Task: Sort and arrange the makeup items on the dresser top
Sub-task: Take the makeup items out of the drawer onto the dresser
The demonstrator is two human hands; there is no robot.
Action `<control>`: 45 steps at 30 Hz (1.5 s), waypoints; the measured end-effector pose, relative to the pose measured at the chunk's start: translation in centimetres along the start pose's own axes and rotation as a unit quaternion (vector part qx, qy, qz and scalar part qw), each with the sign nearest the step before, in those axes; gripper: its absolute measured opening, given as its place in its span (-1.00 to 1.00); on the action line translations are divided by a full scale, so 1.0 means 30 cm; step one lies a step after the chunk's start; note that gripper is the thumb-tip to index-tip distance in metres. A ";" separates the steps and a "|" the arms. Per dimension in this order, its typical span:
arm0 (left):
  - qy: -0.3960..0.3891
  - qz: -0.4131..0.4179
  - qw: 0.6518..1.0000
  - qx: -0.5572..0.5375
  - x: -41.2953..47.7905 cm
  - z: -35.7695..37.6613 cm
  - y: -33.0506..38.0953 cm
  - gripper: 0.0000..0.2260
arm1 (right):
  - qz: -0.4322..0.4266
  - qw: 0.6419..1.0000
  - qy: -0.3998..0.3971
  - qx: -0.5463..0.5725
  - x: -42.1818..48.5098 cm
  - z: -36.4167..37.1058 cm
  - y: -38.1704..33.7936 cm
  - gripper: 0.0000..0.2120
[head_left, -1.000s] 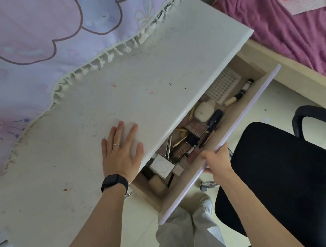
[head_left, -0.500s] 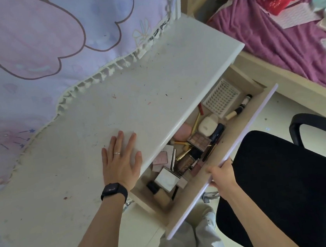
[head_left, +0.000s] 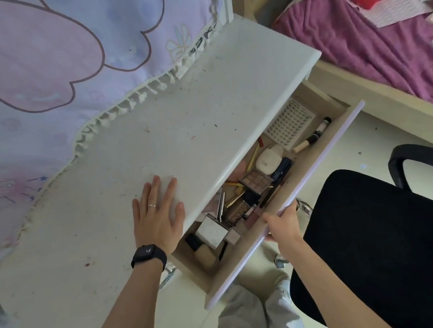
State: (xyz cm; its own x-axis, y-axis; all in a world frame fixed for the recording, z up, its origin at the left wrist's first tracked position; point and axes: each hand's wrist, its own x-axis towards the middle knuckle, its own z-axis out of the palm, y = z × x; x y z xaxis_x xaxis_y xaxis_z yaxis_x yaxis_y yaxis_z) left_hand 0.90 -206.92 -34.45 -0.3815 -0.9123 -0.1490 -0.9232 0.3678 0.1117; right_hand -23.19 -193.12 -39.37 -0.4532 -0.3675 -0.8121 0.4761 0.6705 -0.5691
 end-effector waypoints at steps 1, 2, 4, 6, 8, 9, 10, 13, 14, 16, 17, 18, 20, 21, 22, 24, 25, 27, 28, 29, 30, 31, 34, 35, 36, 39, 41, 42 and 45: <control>0.000 -0.002 1.000 -0.003 0.003 -0.004 0.000 -0.47 | -0.002 1.000 -0.004 -0.002 0.002 -0.003 -0.003 -0.28; 0.000 -0.001 1.000 -0.003 0.003 -0.005 0.002 -0.48 | -0.004 1.000 -0.008 -0.005 0.000 -0.008 -0.004 -0.29; -0.001 0.001 1.000 0.008 -0.001 -0.009 0.005 -0.47 | -0.010 1.000 -0.019 -0.017 -0.005 -0.016 -0.003 -0.29; -0.009 0.004 1.000 0.014 -0.004 -0.014 0.010 -0.46 | -0.012 0.999 -0.034 -0.032 -0.016 -0.025 -0.006 -0.24; -0.015 0.000 1.000 0.015 -0.007 -0.023 0.026 -0.45 | -0.018 0.998 -0.045 -0.045 -0.022 -0.037 -0.011 -0.16; -0.009 -0.007 1.000 0.008 -0.014 -0.027 0.039 -0.46 | -0.024 0.997 -0.048 -0.053 -0.026 -0.044 -0.014 -0.12; 0.010 -0.015 1.000 -0.004 -0.027 -0.032 0.055 -0.48 | -0.031 0.996 -0.052 -0.060 -0.030 -0.051 -0.019 -0.06; 0.089 0.017 0.996 -0.021 -0.114 -0.014 0.113 -0.63 | -0.041 0.993 -0.074 -0.084 -0.043 -0.079 -0.025 0.11; 0.093 0.047 0.994 -0.020 -0.155 0.008 0.136 -0.68 | -0.047 0.992 -0.072 -0.090 -0.045 -0.090 -0.022 0.09; 0.057 0.104 0.993 -0.021 -0.222 0.056 0.188 -0.78 | -0.071 0.990 -0.053 -0.113 -0.058 -0.113 -0.010 0.03; 0.015 0.112 0.993 -0.024 -0.240 0.077 0.215 -0.74 | -0.085 0.987 -0.041 -0.131 -0.070 -0.123 -0.002 -0.01; -0.036 0.099 0.994 -0.033 -0.249 0.095 0.242 -0.67 | -0.099 0.984 -0.030 -0.147 -0.085 -0.131 0.010 -0.04; -0.102 0.033 0.994 -0.033 -0.243 0.120 0.284 -0.53 | -0.132 0.977 -0.005 -0.168 -0.116 -0.143 0.037 -0.10; -0.119 0.007 0.993 -0.012 -0.233 0.137 0.296 -0.47 | -0.146 0.972 0.012 -0.182 -0.131 -0.150 0.051 -0.14; -0.132 -0.009 0.991 0.009 -0.220 0.158 0.304 -0.43 | -0.160 0.967 0.029 -0.198 -0.143 -0.156 0.065 -0.17; -0.168 -0.030 0.985 0.032 -0.197 0.183 0.318 -0.37 | -0.202 0.950 0.055 -0.232 -0.174 -0.161 0.085 -0.26; -0.183 -0.041 0.982 0.031 -0.188 0.191 0.323 -0.36 | -0.241 0.934 0.072 -0.252 -0.189 -0.161 0.090 -0.33; -0.195 -0.050 0.979 0.028 -0.172 0.205 0.325 -0.38 | -0.358 0.876 0.112 -0.304 -0.208 -0.150 0.089 -0.48; -0.197 -0.048 0.979 0.033 -0.167 0.208 0.321 -0.41 | -0.420 0.836 0.128 -0.329 -0.211 -0.138 0.087 -0.56; -0.200 -0.042 0.978 0.041 -0.162 0.207 0.315 -0.44 | -0.472 0.799 0.134 -0.346 -0.209 -0.118 0.080 -0.63; -0.203 -0.037 0.977 0.045 -0.160 0.200 0.307 -0.46 | -0.507 0.774 0.126 -0.357 -0.205 -0.094 0.067 -0.70; -0.204 -0.033 0.977 0.042 -0.159 0.187 0.299 -0.47 | -0.522 0.762 0.109 -0.368 -0.198 -0.065 0.050 -0.74; -0.188 -0.008 0.982 0.013 -0.185 0.111 0.272 -0.45 | -0.488 0.748 0.051 -0.447 -0.162 0.031 -0.013 -0.73; -0.180 0.005 0.984 0.000 -0.203 0.080 0.261 -0.46 | -0.462 0.743 0.022 -0.484 -0.146 0.064 -0.033 -0.69; -0.174 0.017 0.984 -0.012 -0.225 0.051 0.248 -0.47 | -0.431 0.740 -0.012 -0.517 -0.129 0.094 -0.051 -0.64; -0.174 0.029 0.983 -0.058 -0.289 -0.035 0.208 -0.50 | -0.376 0.724 -0.078 -0.573 -0.079 0.166 -0.089 -0.56; -0.155 0.025 0.981 -0.112 -0.320 -0.079 0.185 -0.54 | -0.371 0.713 -0.090 -0.589 -0.053 0.206 -0.094 -0.50; -0.140 0.020 0.980 -0.140 -0.333 -0.096 0.175 -0.56 | -0.373 0.703 -0.089 -0.599 -0.045 0.225 -0.091 -0.46; -0.090 0.006 0.982 -0.164 -0.339 -0.138 0.144 -0.56 | -0.383 0.657 -0.085 -0.644 -0.024 0.286 -0.075 -0.29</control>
State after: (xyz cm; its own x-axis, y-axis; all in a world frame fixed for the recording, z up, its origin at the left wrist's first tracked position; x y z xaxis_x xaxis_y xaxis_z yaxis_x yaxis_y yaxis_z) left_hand 0.99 -196.78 -28.37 -0.4211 -0.8507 -0.3145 -0.8654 0.2730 0.4203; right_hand -17.48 -199.89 -38.60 -0.0455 -0.9080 -0.4165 -0.9246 0.1961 -0.3267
